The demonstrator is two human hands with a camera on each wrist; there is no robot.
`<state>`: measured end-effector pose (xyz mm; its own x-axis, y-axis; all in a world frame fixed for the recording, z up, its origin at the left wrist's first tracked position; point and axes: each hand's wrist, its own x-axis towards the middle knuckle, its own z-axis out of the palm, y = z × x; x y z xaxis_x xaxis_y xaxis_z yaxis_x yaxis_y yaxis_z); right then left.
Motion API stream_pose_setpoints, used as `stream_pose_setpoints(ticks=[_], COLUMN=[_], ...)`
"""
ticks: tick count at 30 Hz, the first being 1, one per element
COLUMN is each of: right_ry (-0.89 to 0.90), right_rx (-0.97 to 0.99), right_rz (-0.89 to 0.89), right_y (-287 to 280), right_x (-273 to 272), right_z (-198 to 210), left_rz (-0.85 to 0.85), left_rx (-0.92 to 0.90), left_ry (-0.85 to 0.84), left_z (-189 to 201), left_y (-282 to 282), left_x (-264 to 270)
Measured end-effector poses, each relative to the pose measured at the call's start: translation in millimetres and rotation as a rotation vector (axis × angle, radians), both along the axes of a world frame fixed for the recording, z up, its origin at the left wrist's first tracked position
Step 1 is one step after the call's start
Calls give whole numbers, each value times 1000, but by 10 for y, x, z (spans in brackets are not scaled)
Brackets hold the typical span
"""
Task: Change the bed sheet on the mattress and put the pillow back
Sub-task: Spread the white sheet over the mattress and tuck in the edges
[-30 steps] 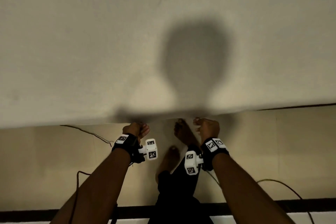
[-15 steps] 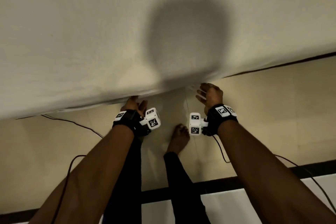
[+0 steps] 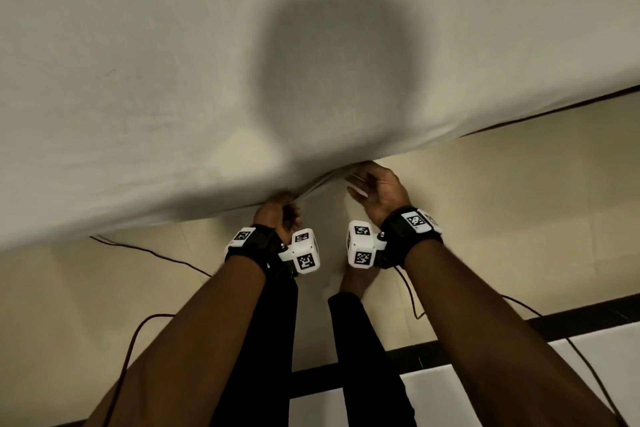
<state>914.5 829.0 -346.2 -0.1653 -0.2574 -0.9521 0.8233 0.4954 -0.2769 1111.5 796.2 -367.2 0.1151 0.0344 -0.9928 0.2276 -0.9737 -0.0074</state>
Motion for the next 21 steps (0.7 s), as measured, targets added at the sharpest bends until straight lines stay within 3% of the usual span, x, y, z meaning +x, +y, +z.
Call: stream_pose_setpoints(ticks=[4,8,16,18,21], right_ry=[26,162,310,320,265], right_rx=[68,134,418,456,462], right_rz=[-144,-92,15,30,-105], right_y=[-70,-106,-1,50,127], right_x=[316,442,456,469,436], right_z=[5,-21,-17,17,79], left_rz=[-110,-96,-288,-244,73], left_rx=[25,8,-24,-100,-254], left_ry=[44,77,-11,10,61], left_z=[112,168,194,273,389], left_y=[31,47,99,55,-81], left_x=[19,65,82,51,92])
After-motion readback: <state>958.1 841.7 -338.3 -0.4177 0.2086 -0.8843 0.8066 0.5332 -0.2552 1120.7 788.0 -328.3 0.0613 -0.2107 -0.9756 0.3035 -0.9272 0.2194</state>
